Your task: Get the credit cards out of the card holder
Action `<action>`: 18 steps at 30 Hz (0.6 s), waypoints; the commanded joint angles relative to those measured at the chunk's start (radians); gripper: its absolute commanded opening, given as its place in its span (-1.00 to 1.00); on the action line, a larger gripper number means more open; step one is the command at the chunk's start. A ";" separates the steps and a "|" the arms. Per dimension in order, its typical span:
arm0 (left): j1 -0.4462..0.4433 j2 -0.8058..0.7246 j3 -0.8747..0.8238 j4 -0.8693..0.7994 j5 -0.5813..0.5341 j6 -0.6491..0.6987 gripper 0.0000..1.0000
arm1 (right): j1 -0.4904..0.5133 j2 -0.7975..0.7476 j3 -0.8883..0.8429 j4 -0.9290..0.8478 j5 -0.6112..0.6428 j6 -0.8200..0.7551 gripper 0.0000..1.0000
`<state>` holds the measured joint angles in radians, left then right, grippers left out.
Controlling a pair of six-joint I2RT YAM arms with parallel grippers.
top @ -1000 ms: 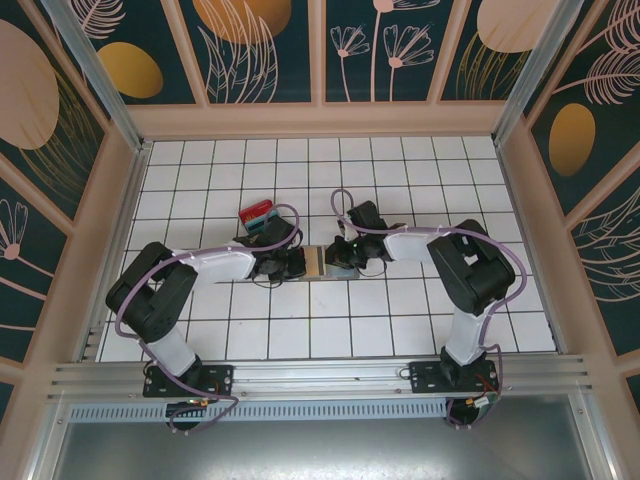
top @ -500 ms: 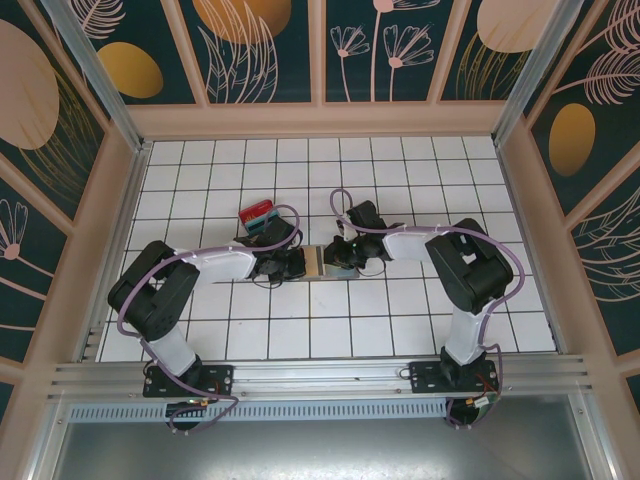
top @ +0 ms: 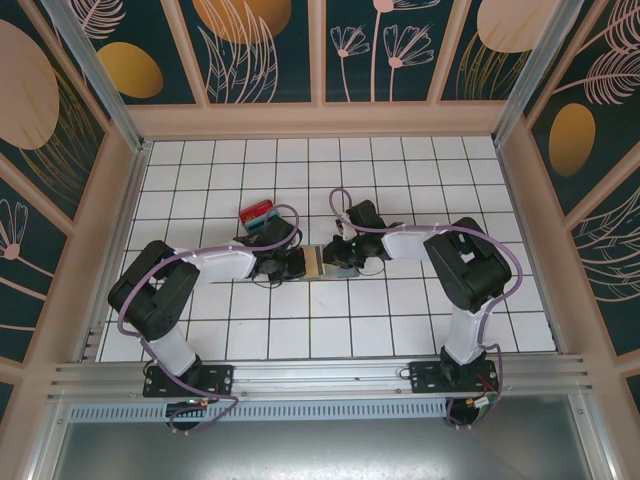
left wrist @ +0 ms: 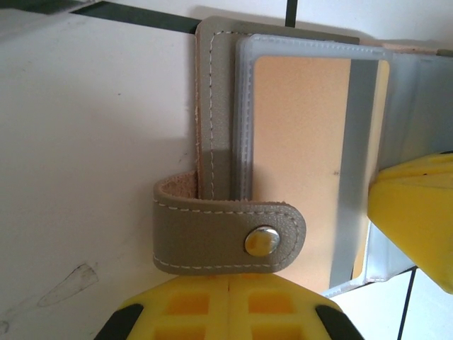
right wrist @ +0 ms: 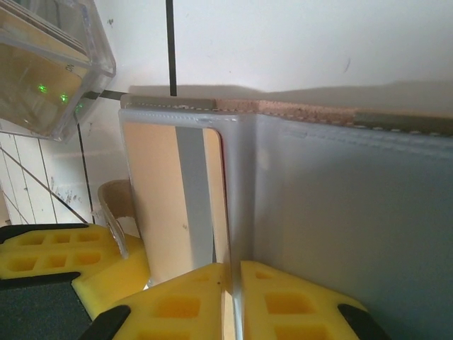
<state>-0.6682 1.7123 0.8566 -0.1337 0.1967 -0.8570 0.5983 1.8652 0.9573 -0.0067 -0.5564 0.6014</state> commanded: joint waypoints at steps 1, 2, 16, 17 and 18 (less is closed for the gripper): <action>-0.004 0.045 0.010 0.000 0.027 0.010 -1.00 | 0.027 0.029 0.023 0.022 -0.063 -0.011 -0.69; -0.005 0.046 0.012 -0.001 0.028 0.009 -1.00 | 0.028 0.029 0.024 0.022 -0.064 -0.013 -0.69; -0.005 0.042 0.012 -0.030 0.002 0.005 -1.00 | 0.010 -0.009 -0.012 0.007 -0.019 -0.008 -1.00; -0.005 0.041 0.010 -0.032 -0.001 0.004 -1.00 | 0.001 -0.018 -0.020 0.007 -0.012 -0.006 -1.00; -0.005 0.040 0.006 -0.032 -0.003 0.003 -1.00 | -0.011 -0.029 -0.031 0.005 -0.002 0.000 -1.00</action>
<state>-0.6666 1.7161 0.8627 -0.1425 0.1997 -0.8570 0.5934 1.8671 0.9550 -0.0006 -0.5587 0.5980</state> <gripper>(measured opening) 0.064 0.053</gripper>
